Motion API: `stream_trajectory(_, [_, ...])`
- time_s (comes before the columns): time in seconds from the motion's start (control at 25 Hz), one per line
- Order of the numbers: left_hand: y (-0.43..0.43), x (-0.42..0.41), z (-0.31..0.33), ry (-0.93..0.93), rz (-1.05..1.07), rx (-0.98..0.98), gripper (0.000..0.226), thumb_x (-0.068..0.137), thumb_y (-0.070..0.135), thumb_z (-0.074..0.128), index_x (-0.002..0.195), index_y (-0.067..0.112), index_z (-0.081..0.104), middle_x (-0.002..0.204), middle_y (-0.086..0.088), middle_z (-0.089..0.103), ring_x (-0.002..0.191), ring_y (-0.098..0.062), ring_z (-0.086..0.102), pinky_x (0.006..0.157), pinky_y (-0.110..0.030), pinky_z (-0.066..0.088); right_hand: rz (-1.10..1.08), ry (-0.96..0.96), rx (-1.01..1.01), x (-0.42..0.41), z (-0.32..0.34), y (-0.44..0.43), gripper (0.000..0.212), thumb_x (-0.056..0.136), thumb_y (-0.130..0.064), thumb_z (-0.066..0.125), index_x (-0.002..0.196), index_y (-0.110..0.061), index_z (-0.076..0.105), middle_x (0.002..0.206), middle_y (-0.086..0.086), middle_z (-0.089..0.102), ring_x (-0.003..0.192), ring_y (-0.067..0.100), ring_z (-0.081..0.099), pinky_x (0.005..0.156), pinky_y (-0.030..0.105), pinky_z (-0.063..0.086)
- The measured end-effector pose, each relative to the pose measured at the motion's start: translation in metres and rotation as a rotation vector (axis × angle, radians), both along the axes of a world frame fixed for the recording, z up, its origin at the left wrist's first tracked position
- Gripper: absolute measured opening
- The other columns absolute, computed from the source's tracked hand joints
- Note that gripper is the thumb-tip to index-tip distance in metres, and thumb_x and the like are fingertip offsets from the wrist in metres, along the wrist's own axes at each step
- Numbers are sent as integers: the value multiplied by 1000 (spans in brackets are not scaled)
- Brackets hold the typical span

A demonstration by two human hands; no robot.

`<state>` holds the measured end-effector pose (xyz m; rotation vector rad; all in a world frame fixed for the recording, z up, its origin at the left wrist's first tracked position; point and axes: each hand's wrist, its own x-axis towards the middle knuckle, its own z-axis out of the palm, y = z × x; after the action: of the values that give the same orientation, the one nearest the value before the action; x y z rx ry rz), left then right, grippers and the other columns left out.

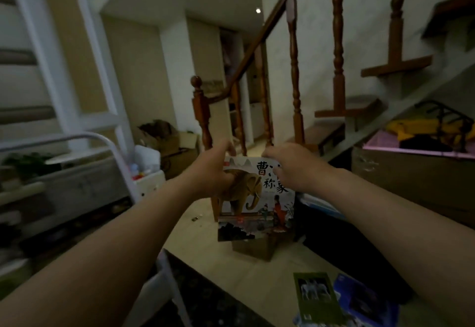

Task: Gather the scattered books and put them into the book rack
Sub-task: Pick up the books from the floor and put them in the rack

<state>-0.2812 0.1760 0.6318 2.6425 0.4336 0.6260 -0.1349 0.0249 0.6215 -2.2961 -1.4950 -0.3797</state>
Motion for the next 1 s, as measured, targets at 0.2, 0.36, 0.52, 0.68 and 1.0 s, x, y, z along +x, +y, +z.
stream_trajectory(0.2, [39,-103,55,-47,140,60,38,85,10,67,110,24,43,98,-5,59,81,-19,63,61,-30,58,148,-99,52,-84,56,58,32,94,-12,56,124,-23,56,106,0,50,103,24,55,86,41,53])
stream_trajectory(0.36, [63,-182,88,-76,271,104,39,83,5,68,109,23,45,96,-3,58,82,-17,61,59,-24,52,254,-196,81,-149,82,108,37,92,-11,59,126,-23,50,108,2,49,98,21,51,75,34,48])
stream_trajectory(0.52, [86,-245,103,-99,431,214,42,80,0,68,106,24,44,98,-5,57,85,-22,61,71,-35,59,275,-383,184,-204,95,148,46,89,4,55,128,-20,48,99,7,52,93,25,55,65,33,48])
stream_trajectory(0.68, [110,-282,100,-97,522,327,38,83,4,68,99,25,41,100,-5,56,84,-20,60,73,-38,59,288,-567,245,-239,101,180,47,89,7,51,132,-13,49,102,14,57,94,31,59,69,39,56])
stream_trajectory(1.0, [135,-294,62,72,515,420,33,91,7,60,107,21,36,101,-2,53,82,-17,57,69,-30,51,262,-686,197,-253,75,229,36,88,4,58,121,-8,50,103,13,59,93,32,59,74,40,50])
